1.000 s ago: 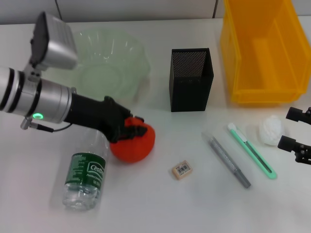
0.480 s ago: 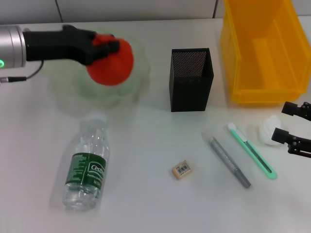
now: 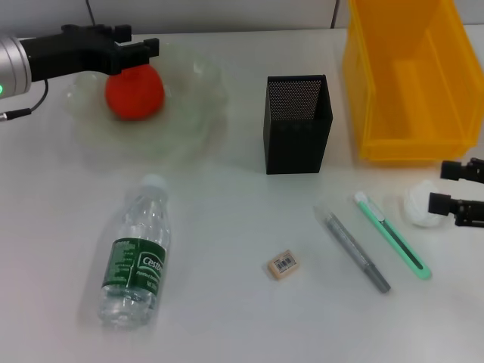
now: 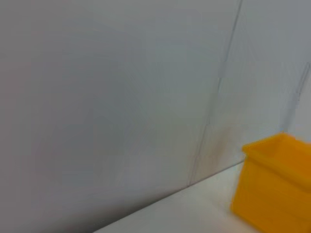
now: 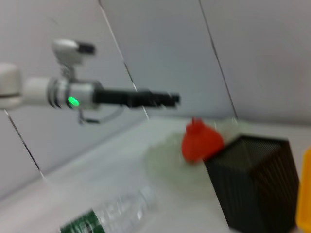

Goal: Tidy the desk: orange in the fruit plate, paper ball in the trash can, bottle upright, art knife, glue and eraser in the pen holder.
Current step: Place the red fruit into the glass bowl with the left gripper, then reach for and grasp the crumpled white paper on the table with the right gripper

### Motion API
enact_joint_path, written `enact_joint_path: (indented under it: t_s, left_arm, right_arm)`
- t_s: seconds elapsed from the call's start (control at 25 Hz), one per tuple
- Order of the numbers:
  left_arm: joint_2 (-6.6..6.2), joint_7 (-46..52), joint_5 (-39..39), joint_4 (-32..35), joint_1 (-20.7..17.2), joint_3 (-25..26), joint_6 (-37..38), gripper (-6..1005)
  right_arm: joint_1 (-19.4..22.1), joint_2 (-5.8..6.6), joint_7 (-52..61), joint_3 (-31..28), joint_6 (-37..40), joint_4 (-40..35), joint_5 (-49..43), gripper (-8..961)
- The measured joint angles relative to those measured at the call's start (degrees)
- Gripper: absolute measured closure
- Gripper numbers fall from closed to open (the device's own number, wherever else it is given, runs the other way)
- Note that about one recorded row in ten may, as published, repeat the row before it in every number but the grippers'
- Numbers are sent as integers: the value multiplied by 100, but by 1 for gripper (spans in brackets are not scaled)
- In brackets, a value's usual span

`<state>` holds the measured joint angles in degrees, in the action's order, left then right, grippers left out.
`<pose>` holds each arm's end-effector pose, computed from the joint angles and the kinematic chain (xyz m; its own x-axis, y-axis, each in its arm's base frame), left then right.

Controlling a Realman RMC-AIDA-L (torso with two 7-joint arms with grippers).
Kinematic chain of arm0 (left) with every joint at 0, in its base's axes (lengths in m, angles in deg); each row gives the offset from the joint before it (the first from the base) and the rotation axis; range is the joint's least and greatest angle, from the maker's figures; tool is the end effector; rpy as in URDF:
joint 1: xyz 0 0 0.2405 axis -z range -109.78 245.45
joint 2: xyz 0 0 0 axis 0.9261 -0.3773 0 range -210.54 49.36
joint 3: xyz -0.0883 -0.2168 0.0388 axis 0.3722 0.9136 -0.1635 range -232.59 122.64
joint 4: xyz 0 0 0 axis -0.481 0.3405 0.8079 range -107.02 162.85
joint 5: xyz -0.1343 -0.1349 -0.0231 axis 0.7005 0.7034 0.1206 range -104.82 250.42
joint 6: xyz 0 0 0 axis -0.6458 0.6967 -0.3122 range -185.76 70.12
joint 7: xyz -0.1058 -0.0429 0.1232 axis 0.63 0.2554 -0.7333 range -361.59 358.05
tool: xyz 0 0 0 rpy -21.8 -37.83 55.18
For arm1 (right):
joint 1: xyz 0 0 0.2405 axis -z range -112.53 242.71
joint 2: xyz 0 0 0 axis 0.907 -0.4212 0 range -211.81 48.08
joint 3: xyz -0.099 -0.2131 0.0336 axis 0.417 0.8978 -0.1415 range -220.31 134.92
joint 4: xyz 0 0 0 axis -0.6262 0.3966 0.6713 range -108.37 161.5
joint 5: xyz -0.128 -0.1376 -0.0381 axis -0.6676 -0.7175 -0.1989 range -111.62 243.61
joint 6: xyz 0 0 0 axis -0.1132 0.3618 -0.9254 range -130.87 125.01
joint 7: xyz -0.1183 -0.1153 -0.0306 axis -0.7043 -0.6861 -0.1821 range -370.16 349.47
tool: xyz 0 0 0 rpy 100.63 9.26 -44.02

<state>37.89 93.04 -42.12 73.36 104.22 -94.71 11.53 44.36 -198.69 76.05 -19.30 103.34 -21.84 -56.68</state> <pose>-0.2148 0.3995 0.0303 0.7574 0.3722 0.5364 0.6150 -0.6826 -0.3947 0.2782 0.2600 0.0538 0.6937 -0.4719 -0.5441 -0.6201 -0.7756 -0.1180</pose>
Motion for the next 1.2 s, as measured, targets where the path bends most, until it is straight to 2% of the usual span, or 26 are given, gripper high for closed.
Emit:
enact_joint_path:
  t_s: [0.08,0.16,0.32,0.52,0.64,0.84,1.04,1.2]
  left_arm:
    - [-17,-175,204,0,-82,-6,350,448]
    - [-54,-422,410,13,-177,8,1004,381]
    - [-186,-864,504,34,-317,-3,2440,248]
    - [-289,-1282,469,26,-596,-192,3900,189]
    - [-294,-1308,467,54,-741,-312,4005,153]
    - [-317,-1339,460,14,-956,-358,3989,160]
    - [-289,-1375,437,0,-1073,-359,3990,167]
    - [-281,-1357,359,0,-1092,-356,3998,172]
  right_arm:
    - [-135,-9,710,63,34,-543,-320,107]
    - [-276,-10,1392,224,98,-1084,-612,107]
    - [-478,-20,2555,891,159,-2151,-1146,108]
    - [-787,-140,3648,1967,233,-3383,-2146,108]
    - [-929,-168,3917,2250,224,-3503,-2539,108]
    - [-1195,-219,4246,2843,-25,-3393,-3087,109]
    - [-1386,-227,4457,3561,-845,-2631,-3370,114]
    - [-1675,-233,4485,3797,-1279,-1893,-3599,120]
